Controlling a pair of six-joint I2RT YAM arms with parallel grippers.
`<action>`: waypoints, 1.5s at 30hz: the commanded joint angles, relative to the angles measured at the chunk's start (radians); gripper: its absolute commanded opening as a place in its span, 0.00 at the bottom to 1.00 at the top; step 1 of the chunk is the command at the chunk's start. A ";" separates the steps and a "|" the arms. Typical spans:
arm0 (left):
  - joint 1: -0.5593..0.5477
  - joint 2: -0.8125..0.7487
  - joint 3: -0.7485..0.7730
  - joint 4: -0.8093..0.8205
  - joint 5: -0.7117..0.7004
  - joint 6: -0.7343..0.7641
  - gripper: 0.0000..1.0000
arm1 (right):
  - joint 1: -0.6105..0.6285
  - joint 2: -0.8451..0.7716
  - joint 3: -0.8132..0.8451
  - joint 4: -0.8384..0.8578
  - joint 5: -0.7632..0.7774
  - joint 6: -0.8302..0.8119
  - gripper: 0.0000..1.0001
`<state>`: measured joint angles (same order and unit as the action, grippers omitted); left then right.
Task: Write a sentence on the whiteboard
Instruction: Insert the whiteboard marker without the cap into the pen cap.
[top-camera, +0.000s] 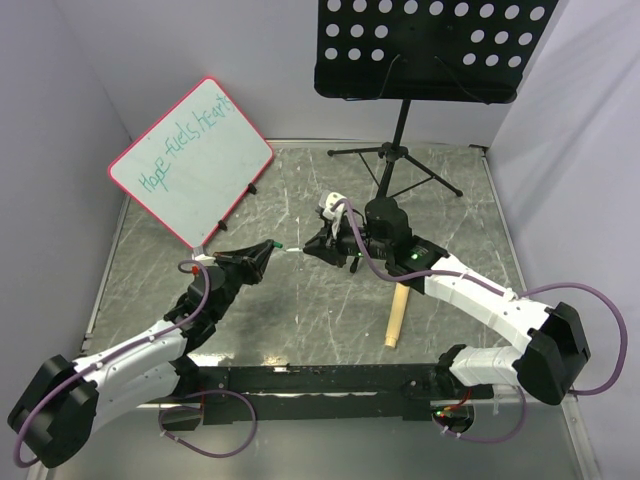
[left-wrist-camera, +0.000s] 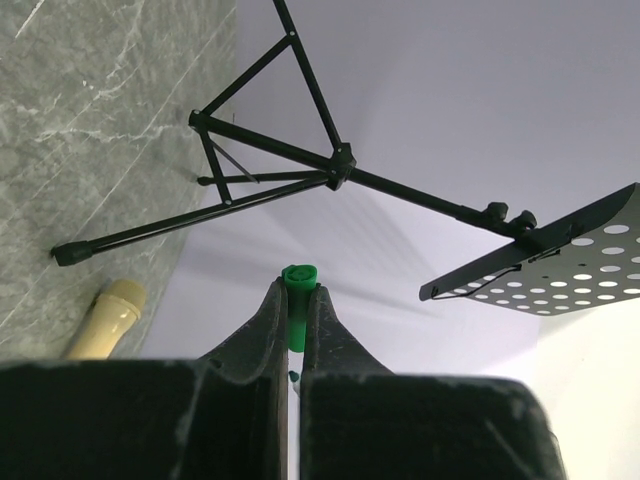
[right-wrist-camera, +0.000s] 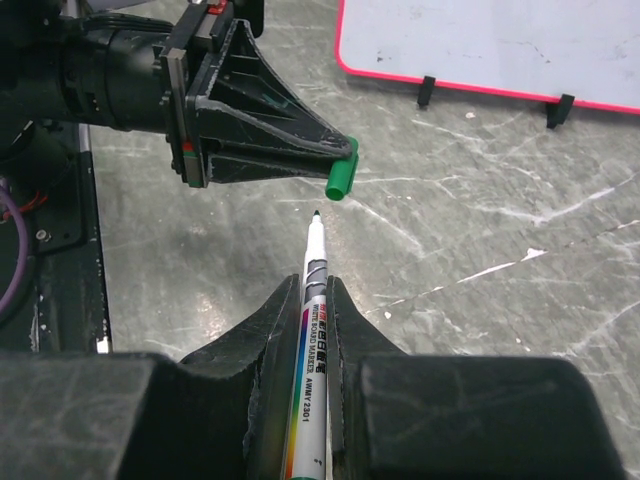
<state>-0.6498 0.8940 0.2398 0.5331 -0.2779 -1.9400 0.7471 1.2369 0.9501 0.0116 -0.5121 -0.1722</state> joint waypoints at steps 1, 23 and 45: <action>-0.005 0.006 0.004 0.019 -0.012 -0.343 0.01 | 0.014 0.001 0.010 0.073 0.021 0.017 0.00; -0.008 -0.010 -0.016 0.051 -0.009 -0.352 0.01 | 0.018 0.032 0.009 0.080 0.041 0.019 0.00; -0.008 -0.035 -0.023 0.030 -0.015 -0.358 0.01 | 0.028 0.015 0.006 0.091 0.052 0.017 0.00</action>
<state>-0.6525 0.8814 0.2272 0.5362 -0.2783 -1.9491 0.7666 1.2770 0.9482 0.0532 -0.4618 -0.1646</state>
